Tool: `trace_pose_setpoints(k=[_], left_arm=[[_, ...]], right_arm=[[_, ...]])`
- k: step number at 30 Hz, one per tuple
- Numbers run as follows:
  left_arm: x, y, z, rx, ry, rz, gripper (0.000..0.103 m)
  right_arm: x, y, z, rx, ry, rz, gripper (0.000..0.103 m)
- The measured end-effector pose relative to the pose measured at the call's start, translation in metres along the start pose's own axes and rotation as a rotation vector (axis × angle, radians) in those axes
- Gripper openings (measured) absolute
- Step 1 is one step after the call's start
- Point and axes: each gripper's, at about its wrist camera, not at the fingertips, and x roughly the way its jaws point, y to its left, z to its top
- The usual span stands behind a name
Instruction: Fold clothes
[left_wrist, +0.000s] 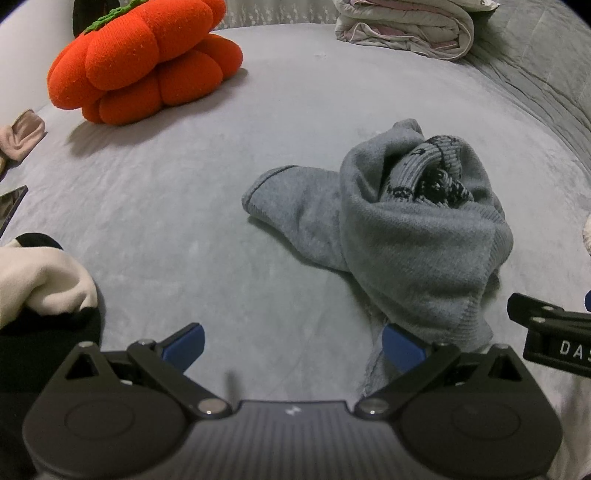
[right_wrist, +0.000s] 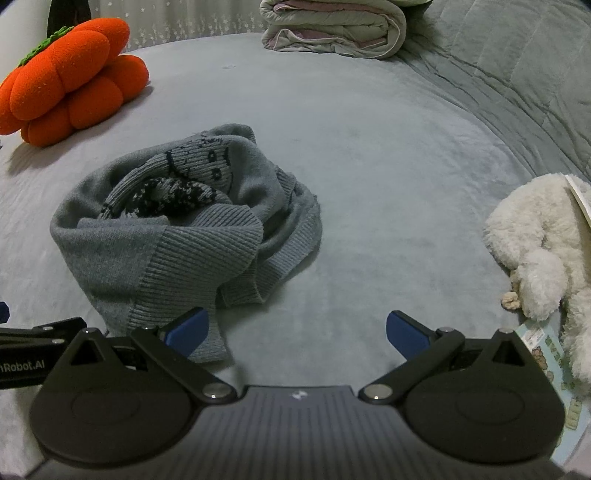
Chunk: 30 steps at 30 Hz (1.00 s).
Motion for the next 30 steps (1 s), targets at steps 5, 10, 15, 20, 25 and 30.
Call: trace_pose_setpoints(k=[5, 10, 15, 20, 25, 30], left_arm=[[0.0022, 0.0001, 0.0001, -0.001, 0.009, -0.002, 0.102], [0.0030, 0.0021, 0.0026, -0.004, 0.011, 0.000, 0.102], [0.0020, 0.0015, 0.0011, 0.003, -0.022, 0.010, 0.102], [0.0024, 0.0018, 0.0014, 0.005, -0.055, 0.017, 0.102], [0.0024, 0.0021, 0.0022, 0.002, -0.028, 0.014, 0.102], [0.0032, 0.0018, 0.0026, -0.001, 0.001, 0.009, 0.102]], right_arm=[[0.0011, 0.0007, 0.0008, 0.000, 0.001, 0.001, 0.103], [0.0014, 0.0006, 0.0007, 0.000, 0.002, 0.006, 0.103], [0.0019, 0.0005, 0.0007, -0.002, 0.002, 0.010, 0.103], [0.0020, 0.0004, 0.0005, -0.002, 0.002, 0.013, 0.103], [0.0026, -0.0004, 0.0005, -0.003, 0.006, 0.017, 0.103], [0.0033, -0.0015, 0.0008, -0.001, 0.008, 0.017, 0.103]])
